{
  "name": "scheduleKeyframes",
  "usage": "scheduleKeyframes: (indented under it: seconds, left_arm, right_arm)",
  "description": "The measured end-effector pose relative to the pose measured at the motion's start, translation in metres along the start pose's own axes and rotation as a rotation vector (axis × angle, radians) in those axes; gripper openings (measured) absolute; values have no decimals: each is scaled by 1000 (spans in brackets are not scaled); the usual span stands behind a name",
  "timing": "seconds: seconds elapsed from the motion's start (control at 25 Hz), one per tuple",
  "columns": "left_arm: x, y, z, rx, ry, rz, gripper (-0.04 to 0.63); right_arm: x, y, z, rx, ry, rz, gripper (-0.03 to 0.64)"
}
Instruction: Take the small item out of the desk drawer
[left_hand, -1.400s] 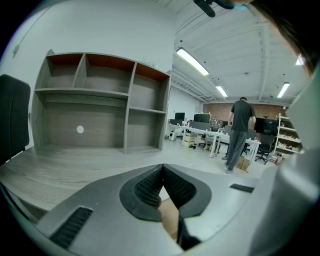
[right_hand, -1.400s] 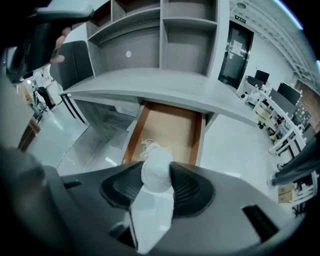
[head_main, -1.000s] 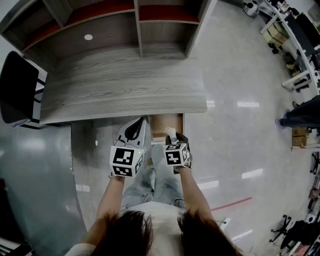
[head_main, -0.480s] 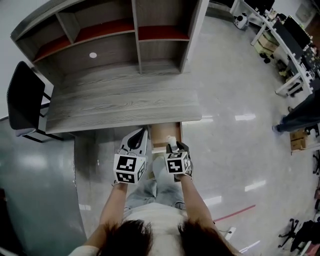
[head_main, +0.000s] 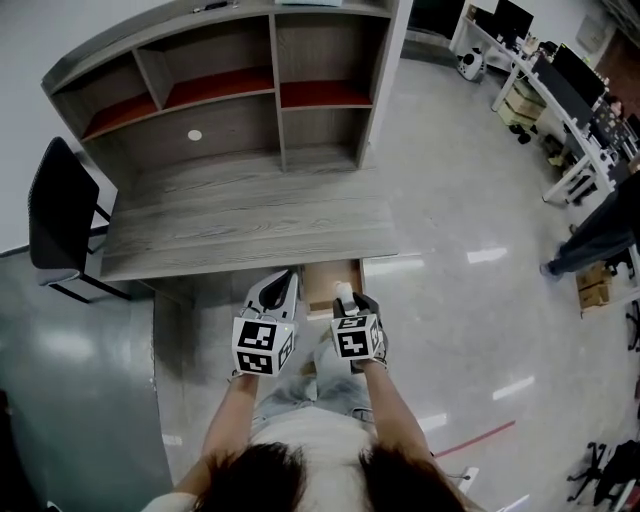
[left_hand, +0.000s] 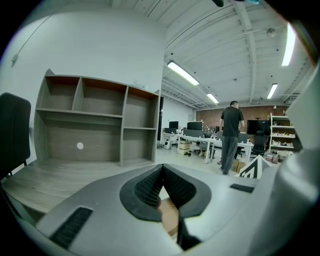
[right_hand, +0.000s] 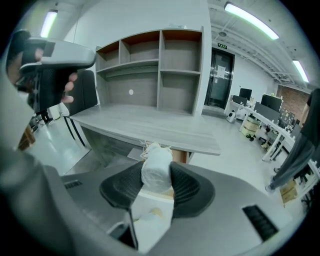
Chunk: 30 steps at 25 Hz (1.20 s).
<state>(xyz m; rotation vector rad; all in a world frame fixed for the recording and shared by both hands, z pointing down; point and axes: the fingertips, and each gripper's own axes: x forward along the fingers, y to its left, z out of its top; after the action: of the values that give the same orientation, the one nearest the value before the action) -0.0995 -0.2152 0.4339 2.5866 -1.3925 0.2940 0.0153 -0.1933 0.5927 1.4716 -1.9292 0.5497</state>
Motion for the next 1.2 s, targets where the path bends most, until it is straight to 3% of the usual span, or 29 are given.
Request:
scheduleKeyframes:
  seconds: [0.68, 1.2]
  left_arm:
    - [-3, -1, 23, 2, -24, 19, 14]
    - [-16, -34, 27, -3, -23, 65, 14]
  right_arm:
    - [-44, -6, 62, -44, -158, -5, 175]
    - [-80, -14, 72, -87, -226, 32, 175]
